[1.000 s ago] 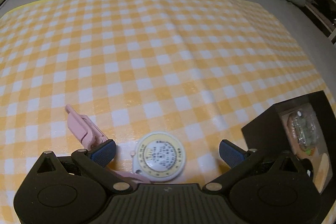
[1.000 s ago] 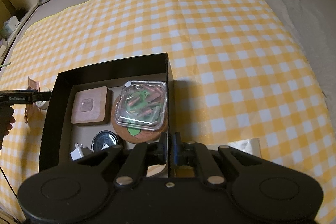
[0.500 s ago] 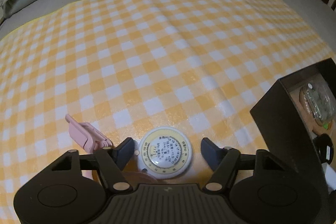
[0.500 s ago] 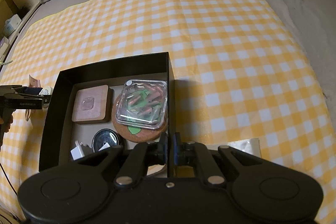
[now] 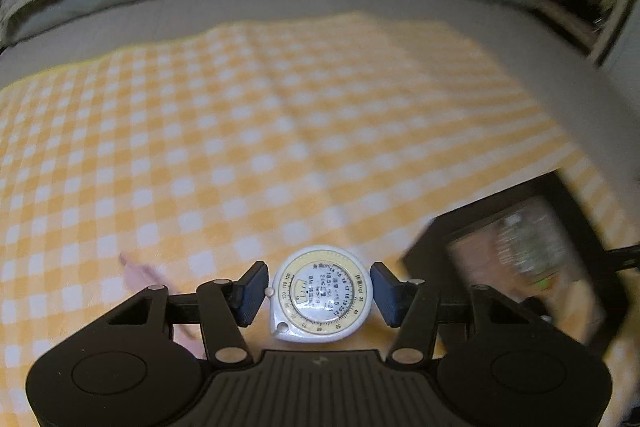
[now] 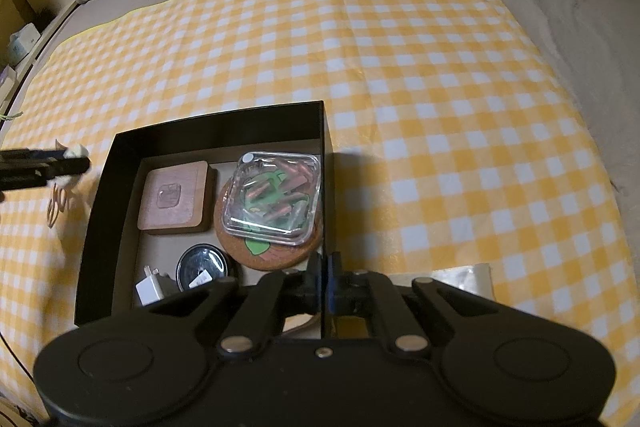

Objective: Organize rigid objects
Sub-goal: 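Carry the tape measure into the box beside the wooden coaster and release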

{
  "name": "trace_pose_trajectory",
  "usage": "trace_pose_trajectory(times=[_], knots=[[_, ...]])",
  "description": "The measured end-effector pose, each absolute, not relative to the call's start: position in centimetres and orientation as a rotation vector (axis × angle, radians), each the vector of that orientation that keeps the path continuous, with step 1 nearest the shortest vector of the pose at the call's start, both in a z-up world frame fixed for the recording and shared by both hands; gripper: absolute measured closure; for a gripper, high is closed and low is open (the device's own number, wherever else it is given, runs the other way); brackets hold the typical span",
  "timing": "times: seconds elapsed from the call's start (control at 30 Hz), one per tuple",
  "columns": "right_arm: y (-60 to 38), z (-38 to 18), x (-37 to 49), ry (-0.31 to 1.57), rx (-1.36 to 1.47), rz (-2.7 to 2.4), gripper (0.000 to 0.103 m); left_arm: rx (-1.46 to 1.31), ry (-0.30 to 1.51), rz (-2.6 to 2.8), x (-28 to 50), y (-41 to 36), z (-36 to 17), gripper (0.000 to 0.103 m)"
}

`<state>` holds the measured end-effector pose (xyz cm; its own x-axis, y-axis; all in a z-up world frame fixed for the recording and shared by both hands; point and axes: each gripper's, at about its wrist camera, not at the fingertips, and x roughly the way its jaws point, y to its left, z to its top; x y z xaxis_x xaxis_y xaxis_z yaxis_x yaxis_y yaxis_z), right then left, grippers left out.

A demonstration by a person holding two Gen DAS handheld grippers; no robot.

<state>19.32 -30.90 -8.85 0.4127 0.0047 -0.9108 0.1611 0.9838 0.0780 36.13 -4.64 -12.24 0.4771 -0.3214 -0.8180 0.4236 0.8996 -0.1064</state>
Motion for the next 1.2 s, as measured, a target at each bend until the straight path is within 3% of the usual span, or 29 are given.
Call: trace_pose_trajectory(times=[0.27, 0.73, 0.83, 0.9, 1.2], knots=[[-30.9, -8.8, 19.3, 1.143, 0.157, -0.099, 0.1, 0.177, 0.889, -0.676, 31.9, -9.1, -8.7, 0.046], [-31.1, -8.8, 19.2, 1.141, 0.165, -0.094, 0.1, 0.506, 0.906, -0.817, 28.6, -16.7, -11.4, 0.046], [-31.2, -8.8, 19.2, 1.14, 0.166, -0.093, 0.1, 0.519, 0.888, -0.816, 28.6, -17.5, -11.8, 0.043], [-31.3, -8.7, 19.2, 1.14, 0.168, -0.091, 0.1, 0.539, 0.888, -0.809, 28.5, -17.8, -12.0, 0.031], [-31.3, -8.7, 19.1, 1.141, 0.165, -0.088, 0.099, 0.547, 0.917, -0.82, 28.2, -17.6, -12.1, 0.031]])
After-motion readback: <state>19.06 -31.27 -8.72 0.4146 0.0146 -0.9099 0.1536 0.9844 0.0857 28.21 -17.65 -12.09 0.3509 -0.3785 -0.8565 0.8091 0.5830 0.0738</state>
